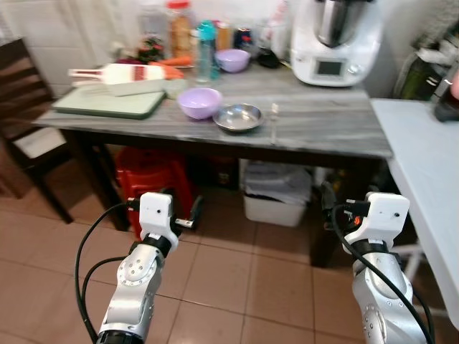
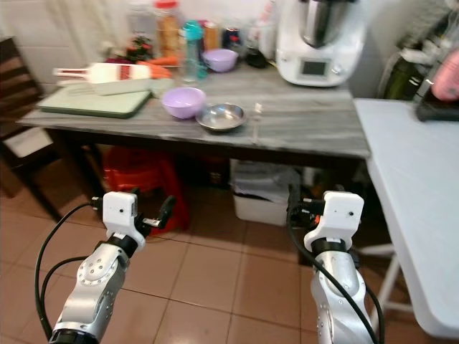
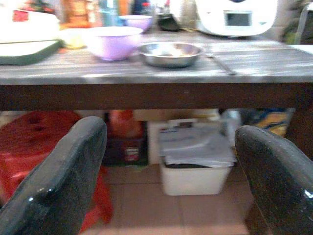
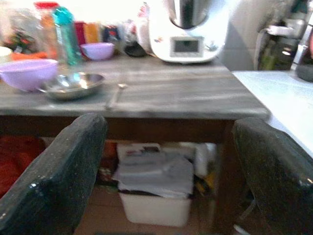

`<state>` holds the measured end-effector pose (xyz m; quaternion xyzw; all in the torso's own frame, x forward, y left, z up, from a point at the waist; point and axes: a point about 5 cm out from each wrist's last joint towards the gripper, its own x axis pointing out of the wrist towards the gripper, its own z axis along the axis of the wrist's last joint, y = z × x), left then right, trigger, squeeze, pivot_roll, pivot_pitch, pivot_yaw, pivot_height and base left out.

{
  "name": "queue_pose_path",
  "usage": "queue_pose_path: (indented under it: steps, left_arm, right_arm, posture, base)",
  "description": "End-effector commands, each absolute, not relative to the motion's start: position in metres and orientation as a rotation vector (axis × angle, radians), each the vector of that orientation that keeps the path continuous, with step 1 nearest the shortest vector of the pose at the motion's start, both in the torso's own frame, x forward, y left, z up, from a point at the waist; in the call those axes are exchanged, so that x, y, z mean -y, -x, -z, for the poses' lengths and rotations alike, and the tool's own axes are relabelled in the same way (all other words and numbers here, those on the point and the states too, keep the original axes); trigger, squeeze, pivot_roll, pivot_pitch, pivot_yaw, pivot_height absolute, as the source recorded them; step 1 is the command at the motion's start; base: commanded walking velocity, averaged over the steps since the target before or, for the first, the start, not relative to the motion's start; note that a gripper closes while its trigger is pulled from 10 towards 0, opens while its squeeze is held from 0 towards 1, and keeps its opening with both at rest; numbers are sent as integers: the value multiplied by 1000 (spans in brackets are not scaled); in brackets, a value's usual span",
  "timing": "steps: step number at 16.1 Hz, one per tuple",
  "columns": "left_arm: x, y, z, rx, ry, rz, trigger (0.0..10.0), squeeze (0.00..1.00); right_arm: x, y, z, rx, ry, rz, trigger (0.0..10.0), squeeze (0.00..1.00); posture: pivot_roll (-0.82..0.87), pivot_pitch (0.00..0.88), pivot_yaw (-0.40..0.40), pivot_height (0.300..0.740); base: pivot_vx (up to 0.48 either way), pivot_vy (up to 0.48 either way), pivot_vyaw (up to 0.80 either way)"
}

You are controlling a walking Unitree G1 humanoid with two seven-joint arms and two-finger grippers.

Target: Setting the table

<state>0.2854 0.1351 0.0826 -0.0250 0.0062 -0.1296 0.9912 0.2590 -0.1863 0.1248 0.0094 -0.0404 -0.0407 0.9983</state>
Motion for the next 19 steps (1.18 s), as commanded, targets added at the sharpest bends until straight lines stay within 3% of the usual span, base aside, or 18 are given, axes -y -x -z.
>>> queue_pose_path:
  steps: [1,5,11,19]
  left_arm:
    - [-137,-287,-87,0,47,263,10000,0]
    - [-137,-285,-86,-7,56,269,10000,0]
    - [-133,-285,-86,-15,64,285,10000,0]
    - [-131,-286,-85,-18,68,293,10000,0]
  right_arm:
    - [186,-262,-125,83,-23,80,10000,0]
    - [186,-263,-125,80,-24,76,10000,0]
    - [191,-259,-124,74,-16,84,10000,0]
    - [192,-260,-127,81,-3,76,10000,0]
  posture:
    - [-65,0,27,740]
    - [-64,0,21,740]
    - [-80,0,25,740]
    - [-83,0,18,740]
  base:
    - [0,-334,0]
    - [0,-480,0]
    - [0,-480,-508]
    - [0,-480,0]
